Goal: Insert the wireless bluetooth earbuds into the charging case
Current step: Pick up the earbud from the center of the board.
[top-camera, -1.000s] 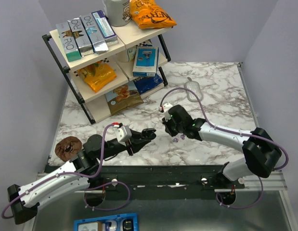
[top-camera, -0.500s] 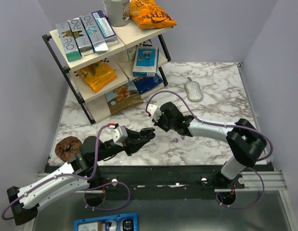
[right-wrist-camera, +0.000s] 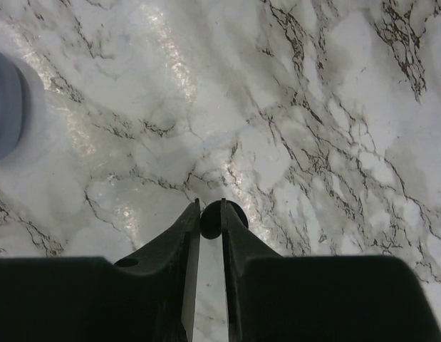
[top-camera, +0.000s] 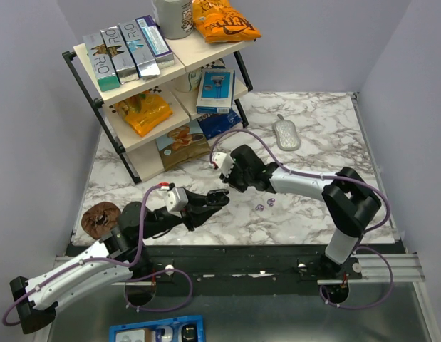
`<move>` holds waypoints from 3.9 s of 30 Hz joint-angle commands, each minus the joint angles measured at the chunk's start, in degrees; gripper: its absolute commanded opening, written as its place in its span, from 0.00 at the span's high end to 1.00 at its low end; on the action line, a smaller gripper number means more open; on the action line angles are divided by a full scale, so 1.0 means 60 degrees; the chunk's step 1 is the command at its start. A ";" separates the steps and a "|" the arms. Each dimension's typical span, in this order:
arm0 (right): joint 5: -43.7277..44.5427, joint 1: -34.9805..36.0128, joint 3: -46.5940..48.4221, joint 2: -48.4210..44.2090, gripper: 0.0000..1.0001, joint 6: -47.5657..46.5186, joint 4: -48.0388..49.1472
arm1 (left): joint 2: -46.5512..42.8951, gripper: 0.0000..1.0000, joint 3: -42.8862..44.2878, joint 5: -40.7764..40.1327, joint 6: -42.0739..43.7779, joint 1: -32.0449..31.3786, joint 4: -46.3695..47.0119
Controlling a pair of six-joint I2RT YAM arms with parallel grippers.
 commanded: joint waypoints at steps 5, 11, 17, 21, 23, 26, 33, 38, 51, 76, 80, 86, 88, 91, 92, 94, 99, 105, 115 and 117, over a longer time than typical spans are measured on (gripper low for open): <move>-0.0235 -0.0056 0.0381 0.0350 0.62 0.0099 -0.0708 | -0.0053 1.00 -0.0069 0.0144 -0.0007 -0.0015 0.0055; 0.0204 -0.0056 0.0381 -0.0015 0.57 0.0552 -0.0591 | -0.0097 1.00 -0.0084 0.0129 -0.0021 0.0000 0.0040; 0.1430 -0.0115 0.0994 -0.0588 0.54 0.3185 -0.0107 | -0.0156 1.00 -0.0113 0.0100 -0.0036 0.0000 0.0099; 0.2314 -0.0144 0.3013 0.0611 0.57 0.6421 -0.2616 | -0.0229 1.00 -0.0113 0.0042 -0.0065 0.0000 0.0055; 0.2388 -0.0159 0.3910 0.1124 0.63 0.8223 -0.3444 | -0.0258 1.00 -0.0084 -0.0032 -0.0079 -0.0029 0.0025; 0.2301 -0.0159 0.3473 0.0952 0.65 1.0116 -0.3521 | -0.0361 1.00 -0.0055 -0.0134 -0.0094 -0.0044 -0.0062; 0.2359 -0.0129 0.3239 0.0995 0.59 1.1086 -0.3842 | -0.0376 1.00 -0.0069 -0.0252 -0.0065 -0.0044 -0.0063; 0.2447 -0.0144 0.2842 0.1097 0.55 1.1042 -0.3857 | -0.0332 1.00 -0.0099 -0.0252 -0.0080 -0.0044 -0.0004; 0.2358 -0.0159 0.2534 0.1698 0.56 1.1145 -0.3476 | -0.0200 1.00 -0.0099 -0.0149 -0.0168 -0.0074 0.0025; 0.2710 -0.0159 0.3047 0.1098 0.57 1.0661 -0.4033 | -0.0171 1.00 -0.0128 -0.0105 -0.0153 -0.0088 0.0025; 0.2827 -0.0159 0.3369 0.1462 0.57 1.0559 -0.4091 | -0.0156 1.00 -0.0128 -0.0105 -0.0168 -0.0088 0.0040; 0.2783 -0.0159 0.3632 0.1932 0.57 1.0749 -0.3916 | -0.0200 1.00 -0.0128 -0.0120 -0.0226 -0.0117 0.0011; 0.2930 -0.0159 0.3662 0.2079 0.57 1.0778 -0.3872 | -0.0215 1.00 -0.0143 -0.0134 -0.0226 -0.0132 -0.0004; 0.2974 -0.0159 0.3706 0.2211 0.57 1.0749 -0.3886 | -0.0200 1.00 -0.0143 -0.0134 -0.0212 -0.0147 -0.0033; 0.2959 -0.0173 0.3692 0.2196 0.57 1.0764 -0.3886 | -0.0200 1.00 -0.0128 -0.0149 -0.0226 -0.0147 -0.0048; 0.2988 -0.0188 0.3604 0.2196 0.57 1.0764 -0.3886 | -0.0200 1.00 -0.0128 -0.0178 -0.0197 -0.0161 -0.0019; 0.3003 -0.0188 0.3413 0.2240 0.57 1.0764 -0.3872 | -0.0171 1.00 -0.0143 -0.0164 -0.0197 -0.0161 0.0025; 0.2945 -0.0203 0.3004 0.2152 0.58 1.0808 -0.3755 | -0.0141 1.00 -0.0128 -0.0149 -0.0183 -0.0161 0.0011; 0.2915 -0.0188 0.2769 0.2152 0.60 1.0676 -0.3710 | 0.0035 1.00 -0.0143 -0.0076 -0.0197 -0.0176 0.0142; 0.2901 -0.0188 0.2769 0.2196 0.63 1.0545 -0.3798 | 0.0020 1.00 -0.0114 -0.0076 -0.0212 -0.0176 0.0113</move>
